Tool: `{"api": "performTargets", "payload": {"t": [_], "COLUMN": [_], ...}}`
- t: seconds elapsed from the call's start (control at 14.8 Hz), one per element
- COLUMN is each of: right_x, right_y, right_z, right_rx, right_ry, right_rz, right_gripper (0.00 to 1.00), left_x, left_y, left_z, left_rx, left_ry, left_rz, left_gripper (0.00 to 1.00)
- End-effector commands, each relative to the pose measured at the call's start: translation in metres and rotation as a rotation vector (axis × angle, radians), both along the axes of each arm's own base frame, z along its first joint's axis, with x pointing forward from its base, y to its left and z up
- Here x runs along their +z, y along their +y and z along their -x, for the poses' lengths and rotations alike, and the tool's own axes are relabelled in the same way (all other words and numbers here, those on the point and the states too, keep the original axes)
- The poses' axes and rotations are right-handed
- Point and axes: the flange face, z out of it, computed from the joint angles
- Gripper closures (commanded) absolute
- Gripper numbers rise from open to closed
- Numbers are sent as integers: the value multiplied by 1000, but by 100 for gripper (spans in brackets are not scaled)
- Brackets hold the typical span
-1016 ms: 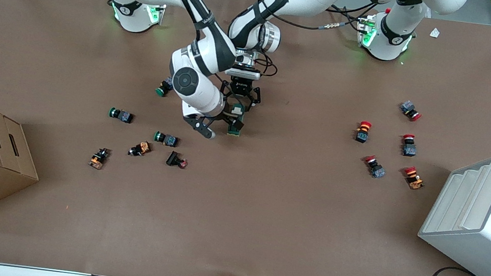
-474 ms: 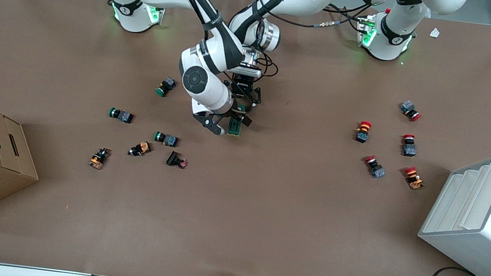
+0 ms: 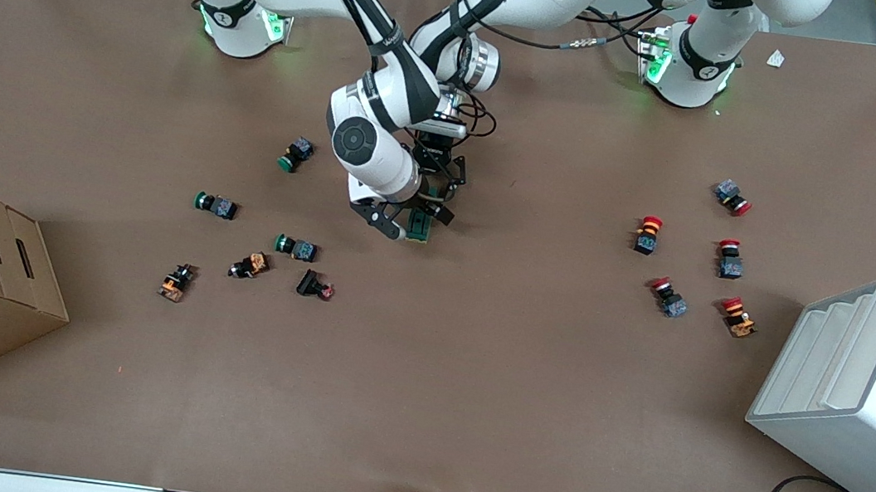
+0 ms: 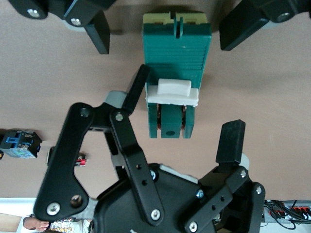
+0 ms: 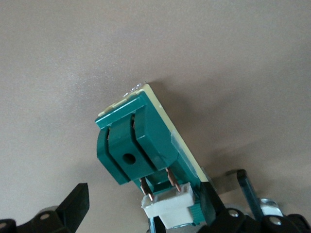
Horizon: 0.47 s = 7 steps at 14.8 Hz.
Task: Close load switch with both arms
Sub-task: 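Push the white handle down toward the switch body with the right gripper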
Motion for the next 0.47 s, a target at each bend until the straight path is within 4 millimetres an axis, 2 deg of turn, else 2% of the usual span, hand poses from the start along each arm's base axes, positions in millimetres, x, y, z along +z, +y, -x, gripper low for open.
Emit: {"api": "performTargets", "payload": {"t": [0.0, 0.41], "right_x": [3, 12], "right_y": [12, 10], "right_z": [6, -6], "right_rx": [-18, -30], "right_ry": [8, -6], "right_rz": [-33, -51], "right_gripper": [0, 0], "left_x": [-17, -17], "left_y": [10, 9], "left_z": [-9, -10], "left_rx": [16, 18], "left_ry": [1, 1], "left_rz": [-15, -12], "left_gripper": [0, 0]}}
